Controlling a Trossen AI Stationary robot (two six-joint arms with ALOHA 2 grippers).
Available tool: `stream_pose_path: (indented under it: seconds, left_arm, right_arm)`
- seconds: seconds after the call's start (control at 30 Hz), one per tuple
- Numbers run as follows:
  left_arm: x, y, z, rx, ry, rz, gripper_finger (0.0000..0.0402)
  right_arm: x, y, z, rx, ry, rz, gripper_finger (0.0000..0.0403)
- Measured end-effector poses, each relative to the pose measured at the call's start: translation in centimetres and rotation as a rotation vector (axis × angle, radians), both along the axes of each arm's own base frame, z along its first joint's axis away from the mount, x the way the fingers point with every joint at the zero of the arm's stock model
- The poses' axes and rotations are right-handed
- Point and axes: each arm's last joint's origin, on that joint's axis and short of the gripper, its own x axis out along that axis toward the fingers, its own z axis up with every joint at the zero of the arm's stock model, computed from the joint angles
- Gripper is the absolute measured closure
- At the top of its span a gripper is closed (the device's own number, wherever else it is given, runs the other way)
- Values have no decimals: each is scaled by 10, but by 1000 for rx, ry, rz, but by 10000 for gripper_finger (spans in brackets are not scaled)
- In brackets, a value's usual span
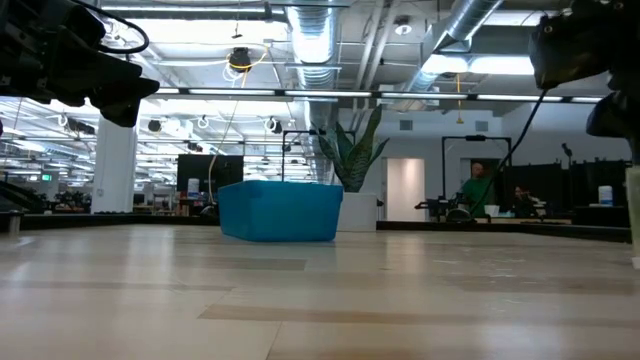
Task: Pick and place pill bottles into a basket
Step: Put the yellow medicine bottle into the blue bin
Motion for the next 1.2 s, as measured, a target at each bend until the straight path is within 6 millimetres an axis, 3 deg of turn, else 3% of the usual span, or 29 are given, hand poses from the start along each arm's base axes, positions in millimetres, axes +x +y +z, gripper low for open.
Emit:
stream_pose_path:
  seconds: [0.2, 0.37, 0.53, 0.8, 0.97, 1.2]
  left_arm:
    - [0, 0, 0, 0, 0, 0, 262]
    - [0, 0, 0, 0, 0, 0, 262]
    - [0, 0, 0, 0, 0, 0, 262]
    - [0, 0, 0, 0, 0, 0, 262]
    - [0, 0, 0, 0, -1, 0, 262]
    - [0, 0, 0, 0, 0, 0, 262]
  right_arm:
    - [12, -12, 3, -14, -17, 34, 313]
    - [42, -38, 22, -58, -90, 130, 327]
    - [81, -82, 56, -102, -205, 255, 325]
    - [133, -174, 111, -178, -409, 401, 325]
    - [170, -214, 116, -199, -412, 488, 314]
    - [212, -240, 102, -143, -385, 592, 316]
